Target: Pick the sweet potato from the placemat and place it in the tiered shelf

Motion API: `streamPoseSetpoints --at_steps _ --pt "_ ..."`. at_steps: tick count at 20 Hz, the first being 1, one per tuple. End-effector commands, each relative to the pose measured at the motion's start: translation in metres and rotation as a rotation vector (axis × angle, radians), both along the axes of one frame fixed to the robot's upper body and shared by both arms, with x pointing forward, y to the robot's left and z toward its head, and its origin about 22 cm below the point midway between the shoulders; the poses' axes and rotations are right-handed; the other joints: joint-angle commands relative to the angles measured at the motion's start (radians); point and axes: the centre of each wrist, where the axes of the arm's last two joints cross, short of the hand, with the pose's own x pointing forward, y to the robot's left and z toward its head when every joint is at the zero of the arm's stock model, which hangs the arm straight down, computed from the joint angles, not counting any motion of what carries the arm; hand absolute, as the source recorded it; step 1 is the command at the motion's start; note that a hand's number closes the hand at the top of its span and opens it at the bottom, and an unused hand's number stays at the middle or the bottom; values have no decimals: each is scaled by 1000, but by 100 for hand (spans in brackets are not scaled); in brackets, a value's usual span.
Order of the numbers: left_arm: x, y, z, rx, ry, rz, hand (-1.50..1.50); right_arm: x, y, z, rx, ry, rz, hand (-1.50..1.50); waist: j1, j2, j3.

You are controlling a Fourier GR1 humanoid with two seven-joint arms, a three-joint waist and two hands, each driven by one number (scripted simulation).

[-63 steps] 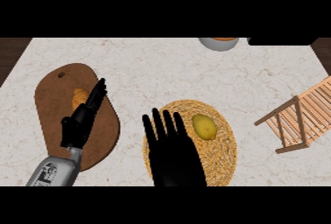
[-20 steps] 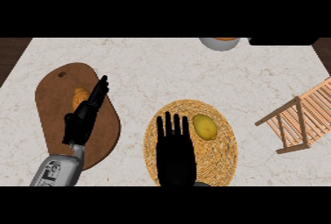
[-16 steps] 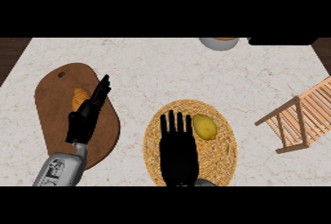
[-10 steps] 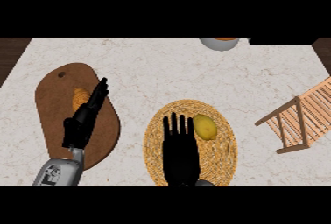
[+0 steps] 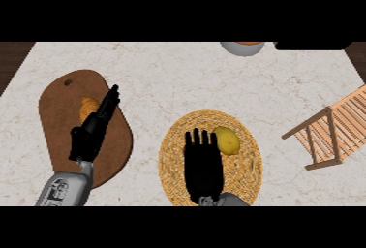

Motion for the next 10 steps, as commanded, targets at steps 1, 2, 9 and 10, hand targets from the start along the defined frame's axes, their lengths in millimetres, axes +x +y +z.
streamPoseSetpoints --at_steps 1,2,9,10 --pt "3 -4 16 0 -1 7 0 -5 1 -6 -44 39 -4 150 0 -1 0" --pt "-2 -1 -13 -15 8 0 0 -12 7 -3 -107 58 11 150 -2 0 0" --pt "-6 2 6 -13 -10 3 0 -9 4 -30 -96 -42 73 150 2 0 0" --pt "-1 7 -2 -9 -7 27 0 -23 8 -25 -106 -50 91 150 -1 0 0"
